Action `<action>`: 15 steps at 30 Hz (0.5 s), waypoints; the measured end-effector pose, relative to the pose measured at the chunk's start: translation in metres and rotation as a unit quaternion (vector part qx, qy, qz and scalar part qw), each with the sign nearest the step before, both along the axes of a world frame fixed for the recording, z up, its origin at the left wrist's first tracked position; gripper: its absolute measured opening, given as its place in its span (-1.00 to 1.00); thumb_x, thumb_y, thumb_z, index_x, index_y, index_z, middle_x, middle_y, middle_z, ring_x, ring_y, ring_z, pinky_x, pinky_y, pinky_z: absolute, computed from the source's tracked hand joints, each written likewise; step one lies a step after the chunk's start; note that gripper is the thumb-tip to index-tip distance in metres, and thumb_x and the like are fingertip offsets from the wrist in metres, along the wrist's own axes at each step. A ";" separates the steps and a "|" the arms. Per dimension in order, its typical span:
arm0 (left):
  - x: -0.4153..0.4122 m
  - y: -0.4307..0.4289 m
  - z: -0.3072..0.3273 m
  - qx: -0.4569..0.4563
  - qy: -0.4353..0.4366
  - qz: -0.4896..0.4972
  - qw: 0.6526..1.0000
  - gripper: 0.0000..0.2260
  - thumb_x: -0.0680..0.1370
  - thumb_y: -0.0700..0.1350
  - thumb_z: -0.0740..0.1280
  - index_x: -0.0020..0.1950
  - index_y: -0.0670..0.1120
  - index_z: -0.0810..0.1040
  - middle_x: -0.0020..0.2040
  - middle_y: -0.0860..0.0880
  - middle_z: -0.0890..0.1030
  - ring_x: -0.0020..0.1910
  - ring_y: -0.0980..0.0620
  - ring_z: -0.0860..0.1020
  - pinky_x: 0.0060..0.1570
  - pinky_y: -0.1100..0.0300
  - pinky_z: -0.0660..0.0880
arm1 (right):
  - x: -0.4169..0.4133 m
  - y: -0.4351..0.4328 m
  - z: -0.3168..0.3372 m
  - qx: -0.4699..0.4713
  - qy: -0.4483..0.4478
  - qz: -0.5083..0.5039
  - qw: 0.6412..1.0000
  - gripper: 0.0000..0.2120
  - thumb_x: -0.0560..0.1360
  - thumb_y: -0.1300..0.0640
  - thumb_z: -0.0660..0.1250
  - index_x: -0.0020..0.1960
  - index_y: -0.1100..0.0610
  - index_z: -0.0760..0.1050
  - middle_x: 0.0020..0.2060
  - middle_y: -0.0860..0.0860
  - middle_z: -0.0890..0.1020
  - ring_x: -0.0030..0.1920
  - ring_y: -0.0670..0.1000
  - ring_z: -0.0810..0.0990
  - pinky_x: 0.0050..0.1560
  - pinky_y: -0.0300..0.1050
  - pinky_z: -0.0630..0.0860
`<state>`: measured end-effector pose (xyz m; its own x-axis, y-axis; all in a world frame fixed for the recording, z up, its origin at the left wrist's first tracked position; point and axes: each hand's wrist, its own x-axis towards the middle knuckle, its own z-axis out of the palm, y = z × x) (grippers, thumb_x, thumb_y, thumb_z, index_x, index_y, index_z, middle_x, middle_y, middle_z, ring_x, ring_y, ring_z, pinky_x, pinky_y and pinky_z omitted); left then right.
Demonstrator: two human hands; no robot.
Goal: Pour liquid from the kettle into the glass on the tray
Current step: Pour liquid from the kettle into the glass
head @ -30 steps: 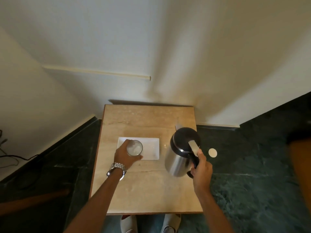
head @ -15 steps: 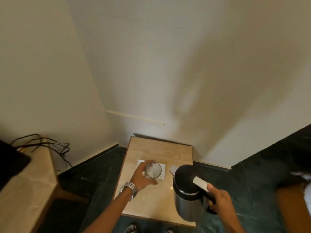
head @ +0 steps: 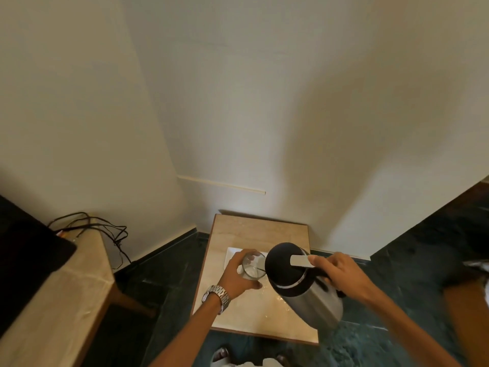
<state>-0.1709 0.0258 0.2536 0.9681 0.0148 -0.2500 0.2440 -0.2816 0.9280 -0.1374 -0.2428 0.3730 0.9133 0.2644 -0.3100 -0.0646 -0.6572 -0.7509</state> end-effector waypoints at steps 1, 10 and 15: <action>-0.004 -0.001 0.000 -0.003 0.003 0.000 1.000 -0.34 0.24 -0.21 0.64 0.27 0.02 0.49 0.20 0.04 0.57 0.18 0.04 0.54 0.17 0.04 0.56 | 0.002 -0.001 -0.001 -0.007 -0.002 0.006 1.000 -0.31 0.36 -0.48 0.21 -0.46 0.15 0.49 -0.56 0.00 0.47 -0.53 -0.03 0.41 -0.45 -0.27 0.38; -0.020 -0.009 -0.013 -0.030 0.023 0.003 0.999 -0.35 0.21 -0.23 0.64 0.24 0.05 0.51 0.22 0.04 0.54 0.21 0.07 0.52 0.20 -0.10 0.56 | 0.009 0.002 -0.008 -0.076 0.000 0.074 0.994 -0.31 0.33 -0.59 0.09 -0.54 0.01 0.40 -0.63 -0.03 0.42 -0.59 -0.11 0.36 -0.49 -0.34 0.35; -0.026 -0.013 -0.019 -0.032 0.037 -0.003 0.999 -0.34 0.23 -0.25 0.63 0.27 0.03 0.50 0.25 -0.01 0.52 0.22 0.00 0.51 0.20 -0.14 0.56 | 0.012 0.004 -0.007 -0.106 0.016 0.111 0.988 -0.30 0.32 -0.61 0.07 -0.52 0.02 0.37 -0.63 -0.07 0.35 -0.59 -0.11 0.30 -0.50 -0.33 0.31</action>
